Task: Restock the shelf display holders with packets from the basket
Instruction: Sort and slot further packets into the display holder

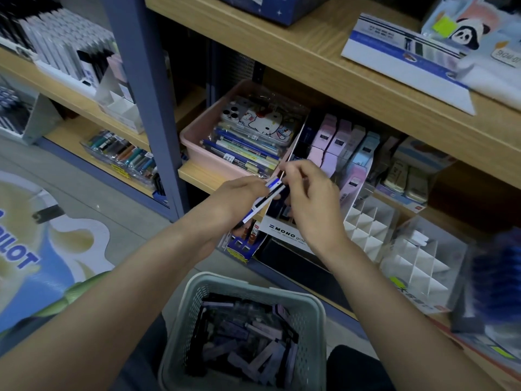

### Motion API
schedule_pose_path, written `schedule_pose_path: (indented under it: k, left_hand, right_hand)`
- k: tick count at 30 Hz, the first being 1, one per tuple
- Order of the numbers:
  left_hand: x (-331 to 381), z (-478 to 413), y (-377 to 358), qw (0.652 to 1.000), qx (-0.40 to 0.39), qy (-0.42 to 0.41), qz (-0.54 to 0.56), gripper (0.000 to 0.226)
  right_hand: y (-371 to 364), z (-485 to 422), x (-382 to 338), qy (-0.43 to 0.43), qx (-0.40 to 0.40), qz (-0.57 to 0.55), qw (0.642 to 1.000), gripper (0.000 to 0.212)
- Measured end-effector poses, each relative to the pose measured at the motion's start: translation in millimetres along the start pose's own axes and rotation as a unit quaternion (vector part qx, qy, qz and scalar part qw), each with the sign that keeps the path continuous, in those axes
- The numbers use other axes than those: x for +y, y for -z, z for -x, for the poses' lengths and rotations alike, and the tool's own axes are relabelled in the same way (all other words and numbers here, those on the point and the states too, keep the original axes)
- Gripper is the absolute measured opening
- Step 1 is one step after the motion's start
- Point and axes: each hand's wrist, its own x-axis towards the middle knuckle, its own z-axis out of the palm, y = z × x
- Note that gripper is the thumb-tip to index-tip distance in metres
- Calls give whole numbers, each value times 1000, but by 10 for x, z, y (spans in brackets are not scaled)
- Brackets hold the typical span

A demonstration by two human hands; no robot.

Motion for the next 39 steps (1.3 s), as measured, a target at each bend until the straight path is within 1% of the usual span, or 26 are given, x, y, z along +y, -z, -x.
schedule_pose_path:
  k: [1,2,3,4,6,8,10,12,14,16,18,20,23,25,26,27,28,30,31,33,35,37,39]
  left_hand:
    - [-2,10,-5,1000,-16,-8,-11,20]
    - [-6,16,-9,999,-28,-15,-22,20]
    - [-18,16,-9,999,-35,-22,-31,19]
    - [-28,11,-11,998,-38,-26,-34,17]
    - [-36,4,-3,999,-29,-27,-26,15]
    - [-34,-5,25,999,-11,-29,-10,26]
    - [-26,-7,59,999,2,-37,-12,32]
    - [-19,-7,86,999,13,-42,-2,32]
    - [-13,0,90,998,21,-51,31,31]
    - [-23,18,47,997,18,-68,16,29]
    - [-46,39,-29,995,6,-97,-31,24]
    - [-61,51,-105,991,-3,-120,-54,19]
    - [-45,65,-203,990,-18,-134,-48,16]
    - [-44,38,-234,992,-4,-120,-28,17]
    - [-50,17,-228,995,16,-96,-14,18]
    - [-50,-28,-218,997,36,-69,0,18]
    - [-51,-74,-205,998,55,-42,13,18]
    - [-38,-146,-179,996,84,0,24,21]
    - [-41,-160,-169,996,91,6,21,21]
    - [-77,-147,-149,996,79,-18,24,20]
    - [-96,-103,-117,997,54,-45,33,29]
    - [-89,-52,-91,997,23,-57,45,34]
    - [-66,0,-78,996,5,-58,65,30]
  right_hand:
    - [23,9,-63,-48,-40,-69,996,26]
    - [45,27,-112,-87,-85,-124,985,26]
    - [68,53,-147,-111,-120,-158,974,22]
    - [89,77,-161,-126,-139,-181,965,17]
    - [143,117,-158,-151,-134,-220,954,12]
    - [194,160,-127,-174,-123,-253,944,9]
    - [240,221,-103,-194,-135,-281,930,2]
    - [264,289,-88,-205,-167,-295,918,3]
    - [266,359,-72,-205,-202,-276,917,6]
    - [252,429,-46,-193,-223,-233,927,9]
    - [234,492,-28,-158,-226,-187,943,18]
    - [227,532,-24,-127,-211,-151,957,29]
    - [255,520,-32,-103,-168,-133,971,45]
    - [304,479,-31,-83,-139,-146,976,53]
    - [333,449,-30,-80,-124,-151,977,55]
    - [365,417,-22,-80,-104,-151,980,52]
    - [391,379,-5,-79,-78,-146,983,45]
    - [436,297,41,-66,-15,-121,990,24]
    - [453,253,60,-61,12,-105,993,15]
    - [466,172,82,-59,46,-83,994,17]
    - [460,94,82,-64,58,-82,993,17]
    - [427,22,73,-48,79,-54,994,16]
    - [391,-38,64,-31,96,-29,995,23]
